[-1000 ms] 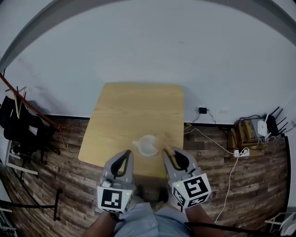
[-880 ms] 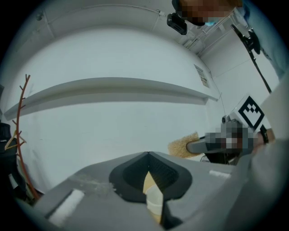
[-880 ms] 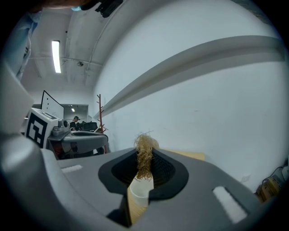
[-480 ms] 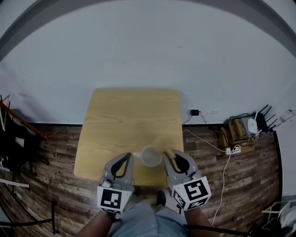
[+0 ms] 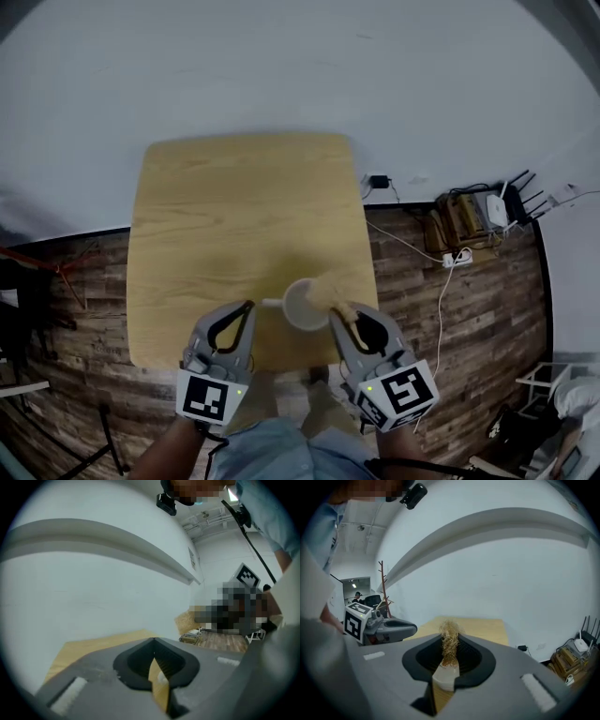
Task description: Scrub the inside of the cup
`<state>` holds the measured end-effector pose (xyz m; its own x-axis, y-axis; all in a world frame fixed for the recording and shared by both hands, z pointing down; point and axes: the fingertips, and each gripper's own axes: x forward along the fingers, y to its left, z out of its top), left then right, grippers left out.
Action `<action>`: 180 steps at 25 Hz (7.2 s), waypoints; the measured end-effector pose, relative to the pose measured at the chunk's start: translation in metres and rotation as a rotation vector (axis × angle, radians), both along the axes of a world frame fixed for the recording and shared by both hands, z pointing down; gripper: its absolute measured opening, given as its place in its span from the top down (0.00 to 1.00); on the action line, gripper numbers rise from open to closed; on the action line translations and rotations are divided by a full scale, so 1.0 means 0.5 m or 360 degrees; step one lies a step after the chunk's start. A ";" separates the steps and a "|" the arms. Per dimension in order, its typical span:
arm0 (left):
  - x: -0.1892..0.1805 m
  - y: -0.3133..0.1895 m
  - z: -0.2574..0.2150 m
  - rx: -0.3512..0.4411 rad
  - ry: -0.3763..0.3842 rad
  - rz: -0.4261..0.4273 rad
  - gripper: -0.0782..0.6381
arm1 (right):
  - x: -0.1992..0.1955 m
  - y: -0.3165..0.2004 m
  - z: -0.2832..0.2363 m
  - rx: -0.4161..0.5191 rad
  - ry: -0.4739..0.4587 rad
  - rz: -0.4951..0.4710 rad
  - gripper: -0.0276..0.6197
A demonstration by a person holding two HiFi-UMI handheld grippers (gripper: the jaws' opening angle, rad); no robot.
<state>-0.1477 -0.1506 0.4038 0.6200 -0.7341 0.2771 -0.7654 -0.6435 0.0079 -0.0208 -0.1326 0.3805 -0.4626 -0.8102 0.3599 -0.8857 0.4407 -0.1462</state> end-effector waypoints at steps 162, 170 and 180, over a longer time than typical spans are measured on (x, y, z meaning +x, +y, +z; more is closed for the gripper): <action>0.194 0.073 0.209 -0.0304 -0.1868 0.1231 0.80 | 0.024 0.018 0.189 -0.0364 0.0532 -0.0945 0.87; 0.194 0.067 0.213 -0.0300 -0.1868 0.1216 0.80 | 0.059 0.031 0.229 -0.0386 0.0779 -0.0933 0.87; 0.195 0.073 0.208 -0.0305 -0.1864 0.1201 0.80 | 0.057 0.077 0.233 -0.0630 0.0671 -0.0941 0.87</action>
<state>-0.0503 -0.1143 0.5077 0.1852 -0.2253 0.9565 0.1354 -0.9582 -0.2519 0.0079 -0.0940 0.4972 -0.5348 -0.2525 0.8064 -0.5391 0.8368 -0.0956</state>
